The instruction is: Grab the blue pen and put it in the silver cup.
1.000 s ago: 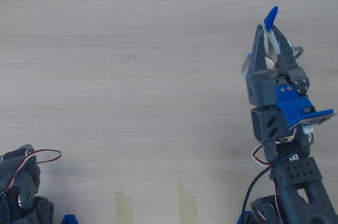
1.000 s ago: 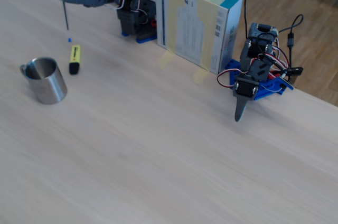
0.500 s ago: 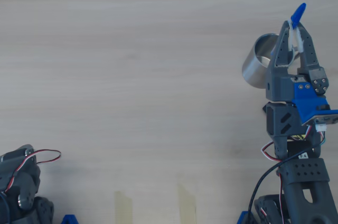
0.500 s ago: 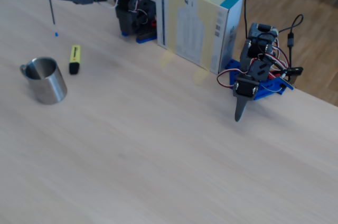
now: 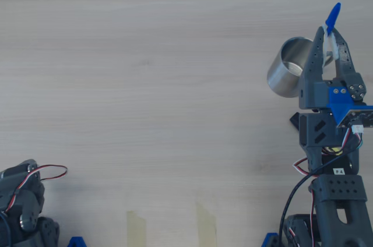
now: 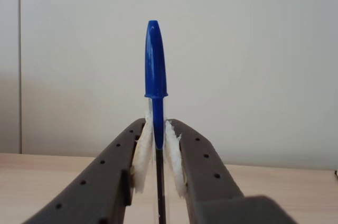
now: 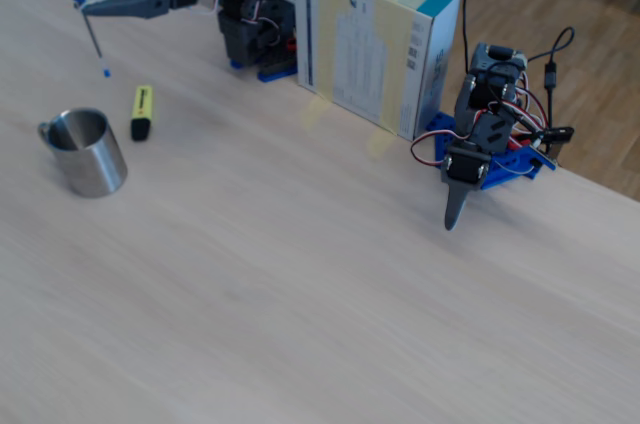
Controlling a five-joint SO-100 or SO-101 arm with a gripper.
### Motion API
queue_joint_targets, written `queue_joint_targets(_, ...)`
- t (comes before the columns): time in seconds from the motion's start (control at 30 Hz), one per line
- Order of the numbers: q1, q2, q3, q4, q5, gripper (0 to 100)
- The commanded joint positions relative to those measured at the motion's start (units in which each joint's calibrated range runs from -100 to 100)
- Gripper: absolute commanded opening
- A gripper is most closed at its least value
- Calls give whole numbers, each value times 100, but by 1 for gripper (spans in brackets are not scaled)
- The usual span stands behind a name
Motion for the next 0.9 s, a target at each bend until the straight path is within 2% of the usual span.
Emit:
queue_joint_targets(0.0, -40, 109, -382, 26, 14, 2)
queue_joint_targets(0.43, -48, 1098, -1107, -25, 9, 2)
queue_joint_targets(0.73, -40, 1987, -1162, -1115, -22, 2)
queue_joint_targets(0.87, -48, 2286, -1461, -1192, -22, 2)
